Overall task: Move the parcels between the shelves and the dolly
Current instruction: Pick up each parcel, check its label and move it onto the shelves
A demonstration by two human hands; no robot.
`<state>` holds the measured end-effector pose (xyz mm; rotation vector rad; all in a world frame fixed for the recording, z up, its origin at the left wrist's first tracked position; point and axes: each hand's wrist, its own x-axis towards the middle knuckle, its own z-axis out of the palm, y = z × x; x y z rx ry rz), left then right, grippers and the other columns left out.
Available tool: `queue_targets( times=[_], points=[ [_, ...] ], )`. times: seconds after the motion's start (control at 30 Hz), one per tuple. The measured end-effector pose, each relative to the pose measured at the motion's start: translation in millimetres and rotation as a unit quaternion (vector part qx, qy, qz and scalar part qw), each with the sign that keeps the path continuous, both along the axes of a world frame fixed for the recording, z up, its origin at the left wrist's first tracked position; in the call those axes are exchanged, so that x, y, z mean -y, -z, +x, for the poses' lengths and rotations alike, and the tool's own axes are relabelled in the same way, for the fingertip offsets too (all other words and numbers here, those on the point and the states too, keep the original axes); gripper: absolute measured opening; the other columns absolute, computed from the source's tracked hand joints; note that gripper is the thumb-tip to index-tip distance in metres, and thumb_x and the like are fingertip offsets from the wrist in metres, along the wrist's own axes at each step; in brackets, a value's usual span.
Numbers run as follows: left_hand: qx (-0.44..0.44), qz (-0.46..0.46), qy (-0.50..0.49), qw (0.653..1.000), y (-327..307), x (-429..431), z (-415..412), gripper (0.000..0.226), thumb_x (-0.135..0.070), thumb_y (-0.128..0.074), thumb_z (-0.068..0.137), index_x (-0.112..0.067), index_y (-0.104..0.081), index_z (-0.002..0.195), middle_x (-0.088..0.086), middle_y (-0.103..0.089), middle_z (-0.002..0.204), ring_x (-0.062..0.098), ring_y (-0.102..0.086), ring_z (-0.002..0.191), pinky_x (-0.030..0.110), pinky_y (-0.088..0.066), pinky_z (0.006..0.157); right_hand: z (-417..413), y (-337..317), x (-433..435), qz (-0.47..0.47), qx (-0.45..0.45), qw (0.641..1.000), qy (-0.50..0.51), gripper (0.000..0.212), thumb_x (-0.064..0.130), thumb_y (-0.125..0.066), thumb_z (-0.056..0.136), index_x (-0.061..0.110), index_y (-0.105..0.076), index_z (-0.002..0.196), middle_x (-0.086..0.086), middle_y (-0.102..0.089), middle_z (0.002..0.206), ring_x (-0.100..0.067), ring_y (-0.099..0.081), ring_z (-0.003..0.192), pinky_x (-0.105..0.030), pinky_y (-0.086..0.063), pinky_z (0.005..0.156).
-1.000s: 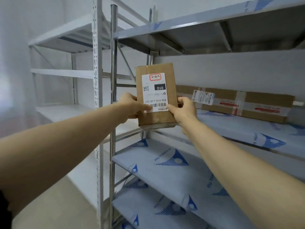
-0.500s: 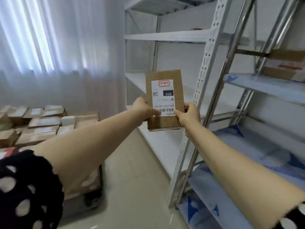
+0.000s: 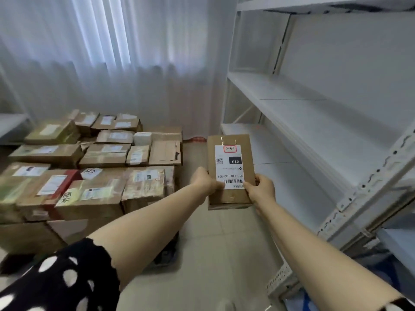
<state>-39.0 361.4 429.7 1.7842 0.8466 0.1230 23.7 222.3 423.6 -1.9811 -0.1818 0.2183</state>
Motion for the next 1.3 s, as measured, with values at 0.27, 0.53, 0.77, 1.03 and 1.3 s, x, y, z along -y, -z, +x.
queue_targets(
  times=[0.27, 0.53, 0.77, 1.03, 1.3],
  points=[
    [-0.055, 0.004, -0.043, 0.998, 31, -65, 138, 0.050, -0.020, -0.078, 0.078, -0.012, -0.047, 0.117, 0.005, -0.061, 0.110, 0.020, -0.061, 0.099, 0.031, -0.051, 0.076, 152, 39, -74, -0.011, -0.054, 0.998, -0.038, 0.028, 0.005, -0.060, 0.089, 0.007, -0.062, 0.118, -0.007, -0.067, 0.113, -0.020, -0.060, 0.090, -0.036, -0.053, 0.085],
    [-0.114, 0.030, -0.072, 0.990, 50, -150, 224, 0.045, -0.019, -0.077, 0.078, -0.010, -0.055, 0.116, 0.006, -0.065, 0.115, 0.021, -0.062, 0.103, 0.034, -0.052, 0.087, 250, 70, -168, -0.013, -0.114, 0.989, -0.093, 0.030, 0.004, -0.060, 0.086, 0.009, -0.061, 0.116, -0.006, -0.068, 0.109, -0.020, -0.062, 0.090, -0.033, -0.053, 0.081],
    [-0.107, 0.012, -0.107, 0.988, 63, -243, 292, 0.038, -0.013, -0.073, 0.082, -0.009, -0.054, 0.115, 0.007, -0.063, 0.117, 0.024, -0.060, 0.106, 0.035, -0.050, 0.092, 324, 86, -270, -0.022, -0.135, 0.983, -0.123, 0.030, 0.004, -0.062, 0.085, 0.010, -0.061, 0.115, -0.005, -0.067, 0.110, -0.019, -0.062, 0.093, -0.033, -0.054, 0.081],
    [-0.090, -0.009, -0.108, 0.990, 69, -373, 384, 0.038, -0.020, -0.069, 0.086, -0.011, -0.058, 0.121, 0.007, -0.064, 0.122, 0.024, -0.060, 0.108, 0.037, -0.050, 0.095, 427, 85, -399, -0.048, -0.127, 0.980, -0.145, 0.030, 0.008, -0.064, 0.085, 0.014, -0.062, 0.115, -0.005, -0.068, 0.112, -0.021, -0.064, 0.097, -0.040, -0.053, 0.089],
    [-0.076, -0.045, -0.134, 0.987, 80, -474, 459, 0.039, -0.011, -0.066, 0.088, -0.012, -0.056, 0.126, 0.005, -0.064, 0.122, 0.023, -0.060, 0.110, 0.039, -0.049, 0.097, 503, 101, -503, -0.015, -0.169, 0.974, -0.148, 0.035, 0.006, -0.063, 0.087, 0.014, -0.060, 0.120, -0.004, -0.067, 0.109, -0.021, -0.064, 0.096, -0.036, -0.053, 0.088]
  ],
)
